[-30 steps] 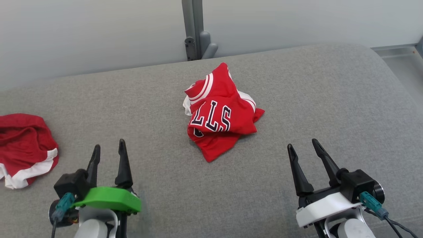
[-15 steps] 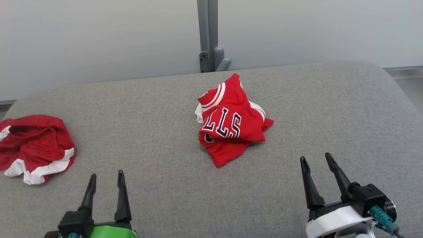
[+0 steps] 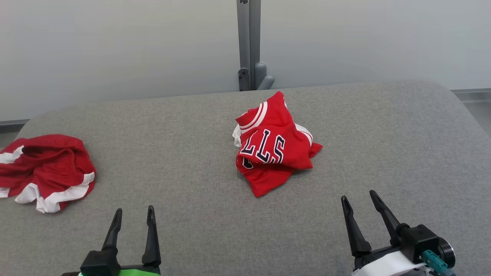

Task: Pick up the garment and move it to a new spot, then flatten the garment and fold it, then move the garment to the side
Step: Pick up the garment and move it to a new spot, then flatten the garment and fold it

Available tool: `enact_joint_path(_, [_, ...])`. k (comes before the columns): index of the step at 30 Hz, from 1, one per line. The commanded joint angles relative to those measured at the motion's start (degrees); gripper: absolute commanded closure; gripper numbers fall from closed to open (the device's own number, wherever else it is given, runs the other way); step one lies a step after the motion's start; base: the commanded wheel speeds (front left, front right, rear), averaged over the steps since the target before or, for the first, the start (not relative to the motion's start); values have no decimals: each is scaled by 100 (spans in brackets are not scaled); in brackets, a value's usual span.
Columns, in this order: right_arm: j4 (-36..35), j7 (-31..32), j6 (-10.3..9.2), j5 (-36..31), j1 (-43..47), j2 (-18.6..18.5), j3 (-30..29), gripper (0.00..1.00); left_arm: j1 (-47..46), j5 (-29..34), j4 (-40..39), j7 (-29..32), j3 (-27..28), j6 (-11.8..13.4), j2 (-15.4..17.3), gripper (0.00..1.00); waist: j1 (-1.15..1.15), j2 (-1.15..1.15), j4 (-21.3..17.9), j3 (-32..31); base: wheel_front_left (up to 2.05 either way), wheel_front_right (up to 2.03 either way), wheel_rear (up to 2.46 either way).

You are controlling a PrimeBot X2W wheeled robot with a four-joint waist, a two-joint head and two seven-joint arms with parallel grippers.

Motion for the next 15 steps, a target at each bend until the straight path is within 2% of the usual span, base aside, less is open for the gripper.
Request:
enact_joint_path(1, [-27,-1,-8,-13,62,-10,-14,0,18,50,0,-22,-11,2,-3,0,0,0,4,-3,0,0,0])
enact_joint_path(15, [-32,-1,-8,-6,48,-10,59,0,-157,-117,91,-22,-112,60,-2,0,0,0,4,18,0,0,0])
